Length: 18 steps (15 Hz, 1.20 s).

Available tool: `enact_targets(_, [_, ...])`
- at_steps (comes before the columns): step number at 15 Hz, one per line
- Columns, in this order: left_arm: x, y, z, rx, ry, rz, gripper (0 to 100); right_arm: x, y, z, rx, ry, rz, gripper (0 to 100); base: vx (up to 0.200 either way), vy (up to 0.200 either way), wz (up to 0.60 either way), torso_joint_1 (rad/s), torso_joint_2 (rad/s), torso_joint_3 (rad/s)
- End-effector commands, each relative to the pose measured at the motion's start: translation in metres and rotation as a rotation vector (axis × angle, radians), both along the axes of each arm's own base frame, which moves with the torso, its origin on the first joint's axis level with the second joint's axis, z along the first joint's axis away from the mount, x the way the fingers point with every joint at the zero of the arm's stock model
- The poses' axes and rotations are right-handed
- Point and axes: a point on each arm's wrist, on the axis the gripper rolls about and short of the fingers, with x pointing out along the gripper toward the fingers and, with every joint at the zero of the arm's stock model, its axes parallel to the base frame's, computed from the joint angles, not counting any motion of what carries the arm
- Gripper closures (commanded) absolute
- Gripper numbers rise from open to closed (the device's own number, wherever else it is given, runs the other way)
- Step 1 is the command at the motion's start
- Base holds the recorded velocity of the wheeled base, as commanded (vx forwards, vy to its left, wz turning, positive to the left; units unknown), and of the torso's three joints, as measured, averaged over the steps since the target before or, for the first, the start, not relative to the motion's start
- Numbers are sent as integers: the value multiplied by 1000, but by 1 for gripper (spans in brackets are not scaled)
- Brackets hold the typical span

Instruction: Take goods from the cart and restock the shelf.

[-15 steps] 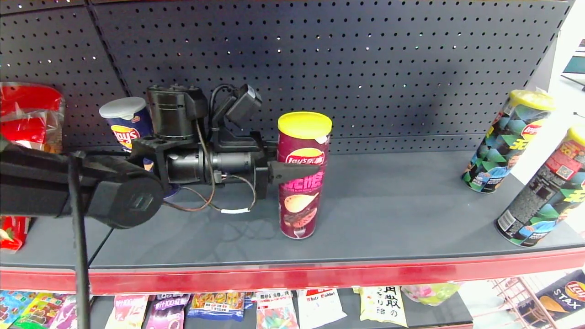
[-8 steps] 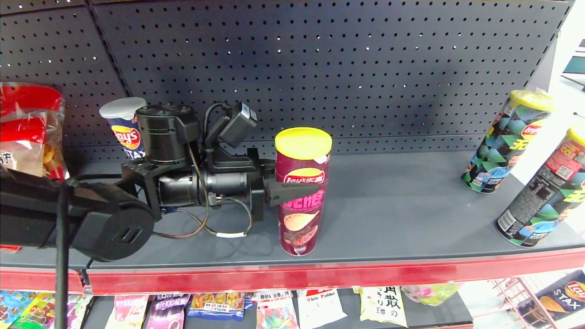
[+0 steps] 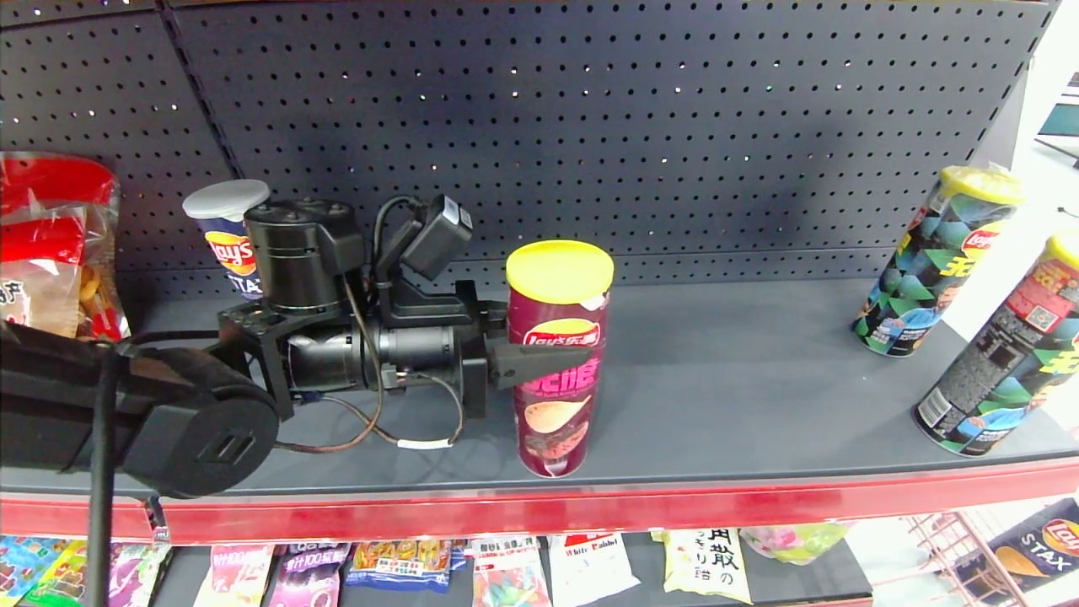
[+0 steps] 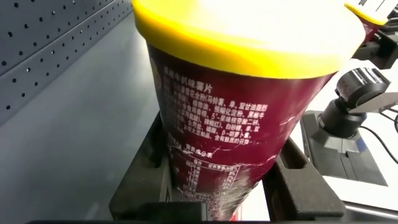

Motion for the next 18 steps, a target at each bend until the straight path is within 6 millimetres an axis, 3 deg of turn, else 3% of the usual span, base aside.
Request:
enact_targets(1, [-1,0,-2,4,8,0,100,0,0,0,-1,3,1,100,0,0,0,0,0,0])
enact_targets(10, [-8,5,-13,9,5,10,100,1,0,-1,-1,9,3,100,0,0,0,0,0,0])
enact_targets(11, [-9,5,-14,10,8,10,0,1,0,-1,-1,9,3,100,0,0,0,0,0,0])
enact_targets(16, [-12,13,-15,14,17,38,0,3,0,2,-1,17,7,100,0,0,0,0,0,0])
enact_targets(18, [-20,27,-19,22,19,110,0,10,2,15,2,40,44,100,0,0,0,0,0,0])
